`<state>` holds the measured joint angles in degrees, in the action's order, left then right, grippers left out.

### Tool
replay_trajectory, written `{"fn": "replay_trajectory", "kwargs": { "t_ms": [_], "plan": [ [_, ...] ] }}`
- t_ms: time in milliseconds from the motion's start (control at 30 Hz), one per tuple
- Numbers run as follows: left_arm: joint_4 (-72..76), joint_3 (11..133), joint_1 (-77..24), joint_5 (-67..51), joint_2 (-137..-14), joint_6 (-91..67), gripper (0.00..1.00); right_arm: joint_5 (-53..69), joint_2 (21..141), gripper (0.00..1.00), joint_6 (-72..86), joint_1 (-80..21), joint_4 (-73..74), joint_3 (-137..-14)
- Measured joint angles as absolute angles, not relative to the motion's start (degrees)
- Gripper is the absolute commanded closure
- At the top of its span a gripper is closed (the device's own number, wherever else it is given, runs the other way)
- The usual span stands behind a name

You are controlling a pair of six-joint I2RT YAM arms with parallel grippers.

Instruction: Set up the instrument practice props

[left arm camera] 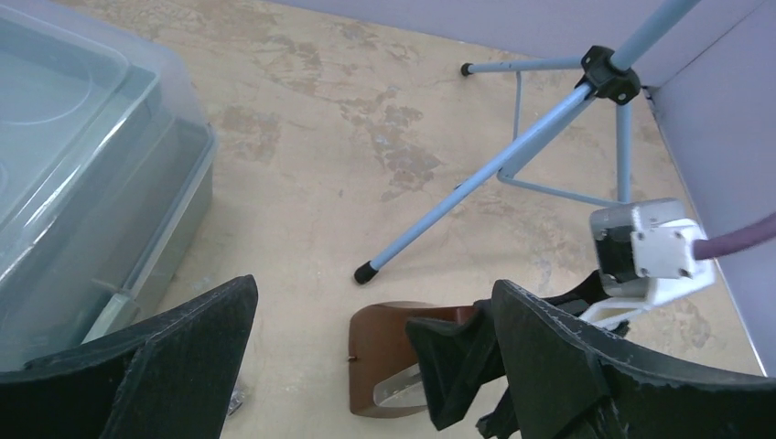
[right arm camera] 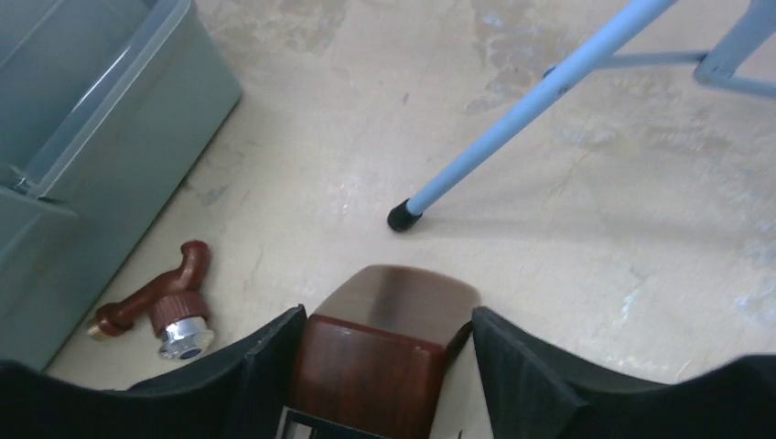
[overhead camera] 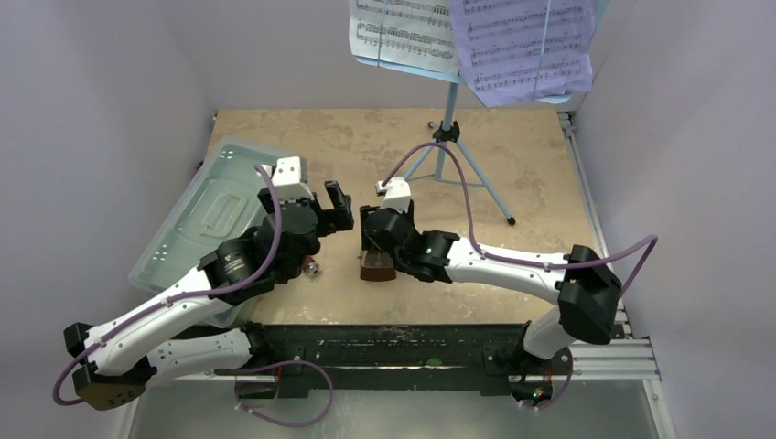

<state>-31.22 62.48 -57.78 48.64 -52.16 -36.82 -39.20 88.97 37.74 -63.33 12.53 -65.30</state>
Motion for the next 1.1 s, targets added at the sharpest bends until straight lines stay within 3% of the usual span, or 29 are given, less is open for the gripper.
{"fn": "replay_trajectory", "kwargs": {
  "t_ms": [167,267,333,400,467,533,667,900,1100],
  "plan": [
    [-31.9,61.43,-57.78,48.18,-53.1,-36.49,0.0,-34.15,83.83,0.55,23.57,-62.96,4.4,-58.48],
    [-31.64,59.99,-57.78,46.96,-53.23,-35.4,0.0,-24.73,80.49,0.69,13.41,-61.49,-0.32,-54.24],
    [-30.81,58.3,-57.78,45.54,-53.06,-34.28,0.0,-16.19,78.52,0.7,7.35,-59.22,-1.5,-52.73],
    [-29.71,56.27,-57.78,43.72,-52.42,-32.93,0.0,-7.16,77.03,0.65,1.96,-55.94,-1.56,-51.99],
    [-28.4,53.76,-57.78,41.41,-51.29,-31.18,0.0,0.95,76.51,0.36,-2.52,-51.94,-1.74,-51.7],
    [-27.03,51.7,-57.76,38.76,-50.11,-29.39,0.0,7.64,76.55,0.19,-5.69,-48.25,-1.83,-51.48],
    [-24.64,49.34,-57.47,33.36,-48.31,-25.85,0.0,17.28,76.82,0.04,-9.67,-43.75,-2.59,-51.81],
    [-22.87,48.8,-55.79,25.61,-49.43,-19.77,0.0,19.59,77.43,0.01,-8.54,-44.31,-1.37,-53.49],
    [-21.85,48.8,-51.83,20.64,-51.79,-13.87,0.0,10.41,72.18,0.01,2.13,-45.15,-5.8,-46.63]
  ]
}}
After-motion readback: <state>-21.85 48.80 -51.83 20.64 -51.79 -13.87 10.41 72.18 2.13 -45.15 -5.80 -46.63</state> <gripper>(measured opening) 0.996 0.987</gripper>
